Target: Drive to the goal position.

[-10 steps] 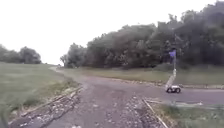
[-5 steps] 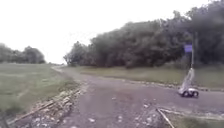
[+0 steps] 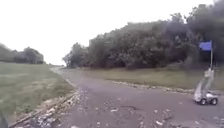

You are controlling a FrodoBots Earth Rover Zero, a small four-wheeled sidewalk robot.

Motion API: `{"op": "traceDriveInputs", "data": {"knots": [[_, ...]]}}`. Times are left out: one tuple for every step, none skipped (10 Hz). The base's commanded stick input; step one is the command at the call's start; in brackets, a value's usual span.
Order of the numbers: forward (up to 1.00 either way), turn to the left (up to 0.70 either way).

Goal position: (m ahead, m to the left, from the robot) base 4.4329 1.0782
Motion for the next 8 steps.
{"op": "traceDriveInputs", "data": {"knots": [[1.00,0.27],[1.00,0.18],[1.00,0.01],[1.00,0.18],[1.00,0.27],[1.00,0.27],[1.00,0.27],[1.00,0.27]]}}
